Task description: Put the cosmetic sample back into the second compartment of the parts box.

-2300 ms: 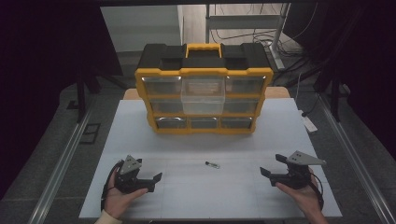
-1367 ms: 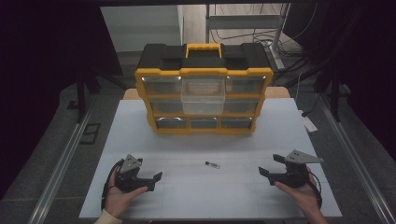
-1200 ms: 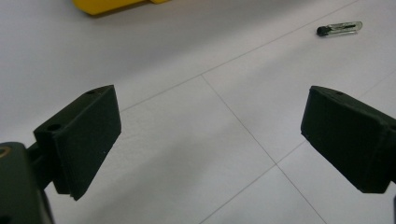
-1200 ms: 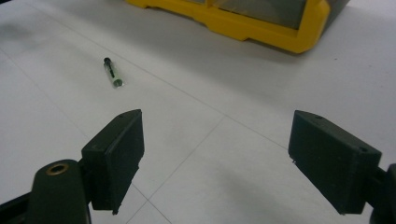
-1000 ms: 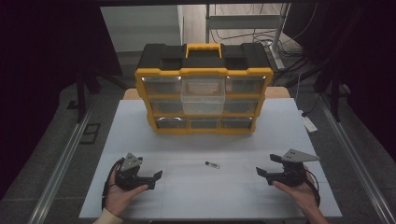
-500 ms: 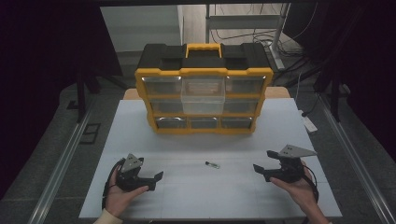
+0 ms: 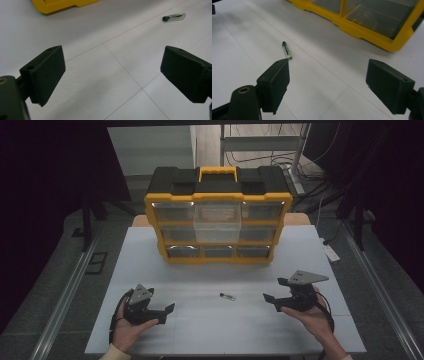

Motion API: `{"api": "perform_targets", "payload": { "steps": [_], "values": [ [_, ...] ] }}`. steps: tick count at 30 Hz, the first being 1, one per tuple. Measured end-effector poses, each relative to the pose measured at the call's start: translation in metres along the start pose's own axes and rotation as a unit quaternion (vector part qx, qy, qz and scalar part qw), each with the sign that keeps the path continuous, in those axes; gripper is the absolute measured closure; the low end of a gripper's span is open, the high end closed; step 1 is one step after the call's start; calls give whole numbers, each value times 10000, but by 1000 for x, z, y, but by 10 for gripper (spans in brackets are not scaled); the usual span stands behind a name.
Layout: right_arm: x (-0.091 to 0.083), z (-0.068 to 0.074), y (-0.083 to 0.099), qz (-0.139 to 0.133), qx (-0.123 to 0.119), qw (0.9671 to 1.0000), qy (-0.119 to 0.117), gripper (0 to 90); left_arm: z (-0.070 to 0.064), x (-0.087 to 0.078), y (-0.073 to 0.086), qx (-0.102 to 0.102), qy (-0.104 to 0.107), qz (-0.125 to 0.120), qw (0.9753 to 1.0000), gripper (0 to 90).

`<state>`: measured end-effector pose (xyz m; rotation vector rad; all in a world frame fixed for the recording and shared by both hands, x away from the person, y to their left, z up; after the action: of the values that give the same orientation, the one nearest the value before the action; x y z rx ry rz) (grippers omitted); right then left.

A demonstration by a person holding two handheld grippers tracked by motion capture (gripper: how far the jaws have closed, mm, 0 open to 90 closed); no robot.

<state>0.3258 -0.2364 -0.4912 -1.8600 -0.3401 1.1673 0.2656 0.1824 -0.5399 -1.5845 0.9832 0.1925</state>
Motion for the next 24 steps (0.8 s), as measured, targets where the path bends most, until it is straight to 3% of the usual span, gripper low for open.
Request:
{"api": "perform_targets", "payload": {
  "steps": [24],
  "values": [
    [39, 19, -24, 323, -413, 9978, -411, 193, -3, 4, 0, 105, 9, 56, 9999, 69]
  ]
}}
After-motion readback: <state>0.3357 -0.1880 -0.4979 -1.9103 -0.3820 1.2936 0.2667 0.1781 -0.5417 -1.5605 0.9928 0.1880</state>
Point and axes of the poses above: each handheld gripper's, and its own axes: x roughly forward along the jaws, y roughly out of its underside, z roughly to its left, the point moved 4 cm from there along x, roughly forward along the jaws, and after that the axes turned 14 degrees about -x, right-handed, at the moved point
